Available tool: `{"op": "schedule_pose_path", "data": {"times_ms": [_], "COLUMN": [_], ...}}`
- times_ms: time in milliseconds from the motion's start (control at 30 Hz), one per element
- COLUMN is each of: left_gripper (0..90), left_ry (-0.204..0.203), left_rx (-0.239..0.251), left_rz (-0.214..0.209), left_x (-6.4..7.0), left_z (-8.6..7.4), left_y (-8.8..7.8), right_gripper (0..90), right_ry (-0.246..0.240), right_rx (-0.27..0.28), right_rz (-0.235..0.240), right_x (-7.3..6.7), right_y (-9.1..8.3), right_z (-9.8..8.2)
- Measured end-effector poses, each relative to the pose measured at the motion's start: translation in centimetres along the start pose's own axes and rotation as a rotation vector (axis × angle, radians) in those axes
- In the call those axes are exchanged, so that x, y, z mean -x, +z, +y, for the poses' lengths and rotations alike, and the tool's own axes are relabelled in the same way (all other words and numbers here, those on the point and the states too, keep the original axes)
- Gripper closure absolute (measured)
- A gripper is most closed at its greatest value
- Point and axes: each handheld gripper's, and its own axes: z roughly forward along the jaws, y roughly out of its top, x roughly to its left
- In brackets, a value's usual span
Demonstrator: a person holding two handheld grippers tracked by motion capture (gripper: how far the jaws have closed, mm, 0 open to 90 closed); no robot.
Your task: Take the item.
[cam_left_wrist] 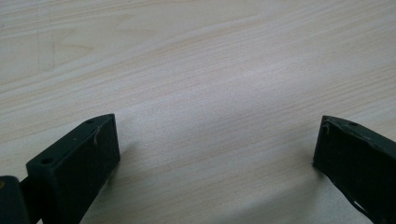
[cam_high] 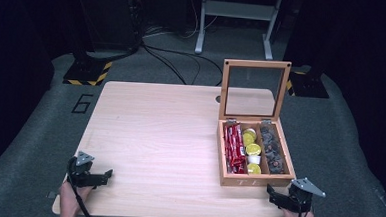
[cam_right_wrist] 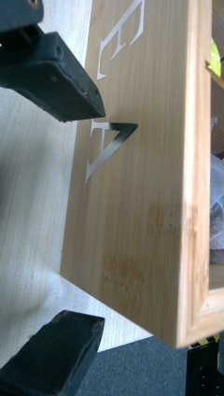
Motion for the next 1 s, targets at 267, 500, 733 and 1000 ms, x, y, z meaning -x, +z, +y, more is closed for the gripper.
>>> {"op": "schedule_pose_path", "data": {"times_ms": [267,500,733,1000], "left_gripper": [0.0,0.0,0.0,0.0], "left_ry": [0.002,0.010,0.009,0.008], "left_rx": [-0.007,-0.016,-0.014,-0.014], "left_rz": [-0.008,-0.011,-0.010,-0.011], "left_x": [0.03,0.03,0.04,0.04], "left_z": [0.07,0.16,0.16,0.17], "left_y": [0.03,0.02,0.03,0.03], "right_gripper": [1.8,1.9,0.5,0.0], "right_ry": [0.004,-0.004,-0.005,-0.011], "right_rx": [-0.003,-0.002,-0.020,-0.038], "right_rz": [0.001,-0.009,-0.007,-0.007], "right_x": [-0.04,-0.04,-0.09,-0.28], "right_y": [0.03,-0.01,-0.05,-0.07], "right_z": [0.01,0.05,0.16,0.36]}}
